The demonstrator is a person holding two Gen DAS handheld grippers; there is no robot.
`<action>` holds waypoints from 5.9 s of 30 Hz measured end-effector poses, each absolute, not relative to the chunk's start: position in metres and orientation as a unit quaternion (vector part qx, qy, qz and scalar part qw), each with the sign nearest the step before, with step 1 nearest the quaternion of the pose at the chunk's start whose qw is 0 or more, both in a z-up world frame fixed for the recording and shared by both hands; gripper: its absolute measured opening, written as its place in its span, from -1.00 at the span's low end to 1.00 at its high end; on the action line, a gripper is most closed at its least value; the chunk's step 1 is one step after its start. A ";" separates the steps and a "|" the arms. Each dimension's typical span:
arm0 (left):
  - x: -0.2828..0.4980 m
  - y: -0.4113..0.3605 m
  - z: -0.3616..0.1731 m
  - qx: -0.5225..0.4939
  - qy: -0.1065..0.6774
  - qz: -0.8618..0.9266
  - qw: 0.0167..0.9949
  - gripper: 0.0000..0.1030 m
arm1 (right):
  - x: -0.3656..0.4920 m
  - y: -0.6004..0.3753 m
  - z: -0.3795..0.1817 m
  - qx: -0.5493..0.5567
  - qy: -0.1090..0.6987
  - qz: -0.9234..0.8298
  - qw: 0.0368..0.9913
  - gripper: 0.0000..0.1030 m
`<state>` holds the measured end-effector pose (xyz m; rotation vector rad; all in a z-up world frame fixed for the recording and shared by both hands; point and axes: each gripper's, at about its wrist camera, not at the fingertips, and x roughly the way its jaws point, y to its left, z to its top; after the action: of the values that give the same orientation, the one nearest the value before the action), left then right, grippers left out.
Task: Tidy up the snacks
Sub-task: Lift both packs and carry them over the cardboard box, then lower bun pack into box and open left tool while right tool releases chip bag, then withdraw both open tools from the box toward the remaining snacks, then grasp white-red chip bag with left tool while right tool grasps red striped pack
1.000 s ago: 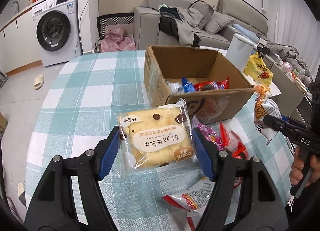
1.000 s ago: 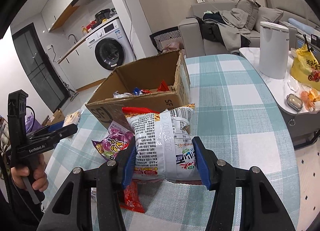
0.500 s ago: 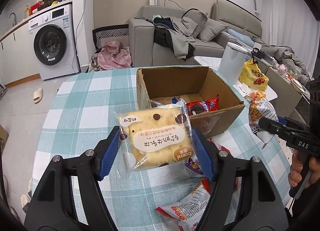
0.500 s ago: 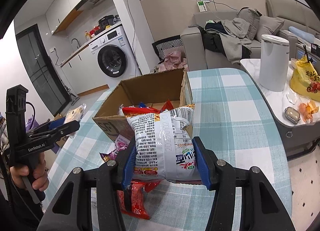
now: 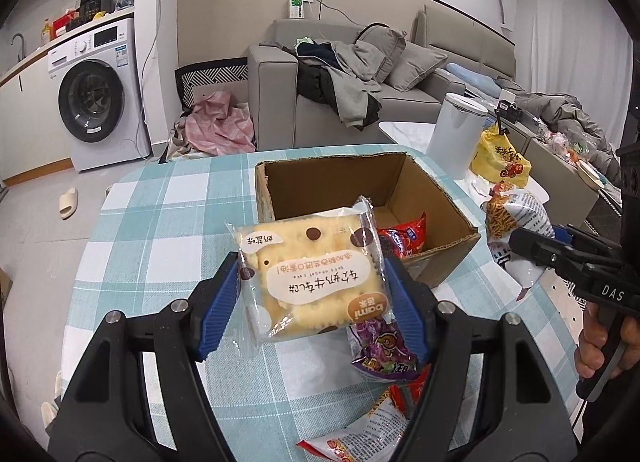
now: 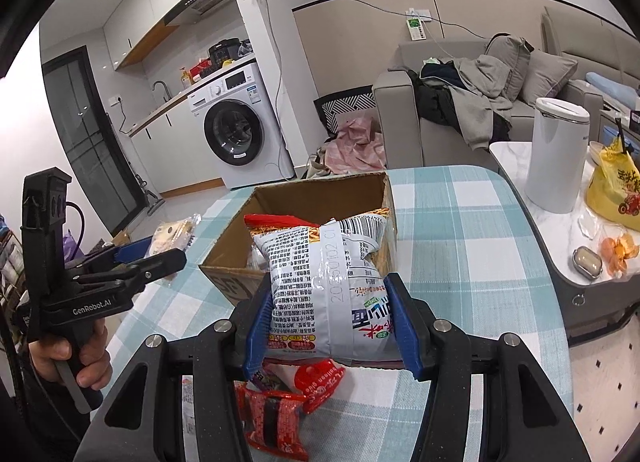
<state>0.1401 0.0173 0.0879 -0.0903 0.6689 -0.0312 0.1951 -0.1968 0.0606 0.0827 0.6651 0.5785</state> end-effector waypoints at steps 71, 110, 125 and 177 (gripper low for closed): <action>0.251 0.015 0.050 -0.041 0.361 -0.018 0.932 0.67 | 0.273 -0.145 0.056 0.062 0.324 0.251 0.910 0.80; 0.139 0.033 0.046 -0.059 0.366 0.003 0.929 0.97 | 0.205 -0.176 0.024 0.043 0.393 0.246 0.885 0.99; 0.102 0.033 0.022 -0.074 0.389 0.003 0.918 0.97 | 0.179 -0.177 -0.002 0.032 0.420 0.256 0.870 0.99; 0.084 -0.018 -0.055 -0.095 0.513 -0.052 0.851 0.97 | 0.159 -0.156 -0.059 -0.015 0.479 0.269 0.835 0.73</action>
<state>0.0844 -0.0181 -0.0550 -0.2002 1.0811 -0.1088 0.1588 -0.1560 -0.0592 -0.0324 1.0149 0.5694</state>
